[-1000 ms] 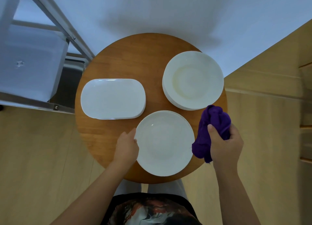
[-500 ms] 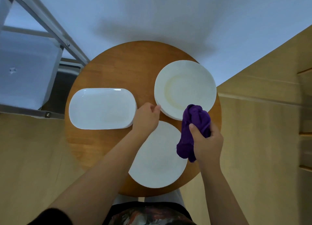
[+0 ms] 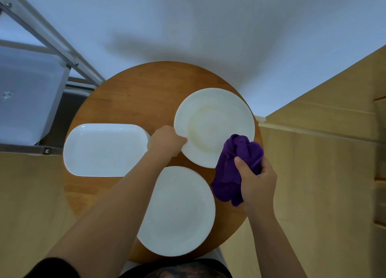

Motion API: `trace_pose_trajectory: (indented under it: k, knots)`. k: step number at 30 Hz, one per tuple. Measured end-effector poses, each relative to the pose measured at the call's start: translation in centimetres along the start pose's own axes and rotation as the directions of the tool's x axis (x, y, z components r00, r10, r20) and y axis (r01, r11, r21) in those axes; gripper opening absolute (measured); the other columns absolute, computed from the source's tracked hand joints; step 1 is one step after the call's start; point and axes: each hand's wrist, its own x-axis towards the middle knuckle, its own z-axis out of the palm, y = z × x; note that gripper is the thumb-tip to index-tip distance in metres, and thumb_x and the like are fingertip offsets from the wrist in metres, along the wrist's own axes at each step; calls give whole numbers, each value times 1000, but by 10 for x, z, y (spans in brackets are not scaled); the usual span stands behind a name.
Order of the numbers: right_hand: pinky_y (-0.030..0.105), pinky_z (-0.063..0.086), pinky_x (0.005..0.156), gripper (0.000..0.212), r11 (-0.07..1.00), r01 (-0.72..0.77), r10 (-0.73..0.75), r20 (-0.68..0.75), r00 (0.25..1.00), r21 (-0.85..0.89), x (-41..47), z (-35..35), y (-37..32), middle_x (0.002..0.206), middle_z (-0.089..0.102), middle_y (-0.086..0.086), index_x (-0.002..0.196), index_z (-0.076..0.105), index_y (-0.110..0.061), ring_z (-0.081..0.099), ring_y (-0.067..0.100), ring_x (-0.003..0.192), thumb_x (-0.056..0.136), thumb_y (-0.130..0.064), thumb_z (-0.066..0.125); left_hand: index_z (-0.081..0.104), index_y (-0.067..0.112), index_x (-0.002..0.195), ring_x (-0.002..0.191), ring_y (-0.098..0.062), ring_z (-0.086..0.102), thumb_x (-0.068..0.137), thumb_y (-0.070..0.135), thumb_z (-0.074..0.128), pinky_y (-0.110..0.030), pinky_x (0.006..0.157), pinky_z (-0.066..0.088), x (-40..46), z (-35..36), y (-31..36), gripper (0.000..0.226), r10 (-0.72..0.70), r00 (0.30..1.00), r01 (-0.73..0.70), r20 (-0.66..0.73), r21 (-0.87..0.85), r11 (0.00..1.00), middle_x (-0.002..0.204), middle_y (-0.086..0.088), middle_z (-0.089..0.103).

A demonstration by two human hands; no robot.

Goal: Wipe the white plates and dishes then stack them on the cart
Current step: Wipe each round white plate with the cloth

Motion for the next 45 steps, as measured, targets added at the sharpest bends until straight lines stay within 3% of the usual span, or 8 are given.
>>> trace_pose_trajectory:
  k: [7,12,16,19,25,32,40,45]
  knots:
    - [18,49,59,24,995,-49,55,-72,996,84,13,-7,-6,87,62,-14,92,57,-39,61,11,85,86,-18,67,58,18,116,88,-13,56,93,19,52,-22,64,44,-13,0,0,24,160,969,-211,-186,-298,931,99,6,59]
    - [23,52,67,36,970,11,52,-250,967,244,17,-16,-18,101,64,-10,116,57,-30,63,14,95,84,-17,63,44,28,111,91,-15,54,95,19,46,-32,72,52,-25,7,16,19,-34,999,19,-2,-790,613,101,6,54]
    - [9,49,72,70,975,221,-212,-285,935,-1,18,-6,-22,126,48,-21,143,29,-29,53,-7,106,82,-25,63,41,38,118,101,-20,56,94,59,34,-45,85,54,-34,10,31,33,-114,985,168,132,-893,418,111,5,57]
    - [13,51,83,90,949,175,-182,-5,983,-261,22,18,-18,134,40,-21,148,11,-31,47,-1,118,81,-27,71,53,44,108,103,-24,62,86,72,27,-51,86,53,-43,13,35,45,-96,974,225,204,-920,322,113,3,64]
    - [44,9,116,96,664,58,-51,33,998,-746,24,68,-10,159,4,8,150,1,-15,-1,30,145,84,-64,50,60,42,98,95,-22,66,84,72,29,-46,83,56,-70,18,27,45,-139,979,183,146,-934,307,100,3,70]
    - [46,13,115,82,698,219,-389,-103,916,-682,18,91,-30,157,18,10,150,18,-14,10,32,145,87,-56,51,61,57,78,88,-17,67,78,73,30,-38,75,58,-108,7,12,35,-63,994,108,91,-926,361,82,16,70]
    - [48,42,101,68,636,670,-582,333,742,-382,-32,109,-46,133,54,13,143,34,-8,53,28,119,85,-35,56,60,51,89,86,3,64,74,72,30,-11,62,51,-115,-29,-15,39,79,995,-85,-53,-874,479,85,23,69]
    - [32,24,113,58,641,718,-503,559,659,-270,-69,108,-36,139,52,2,140,43,-18,38,14,132,84,-27,53,66,44,82,76,0,68,90,62,35,-15,56,53,-116,-44,-37,37,19,1000,-19,-12,-930,366,77,19,71]
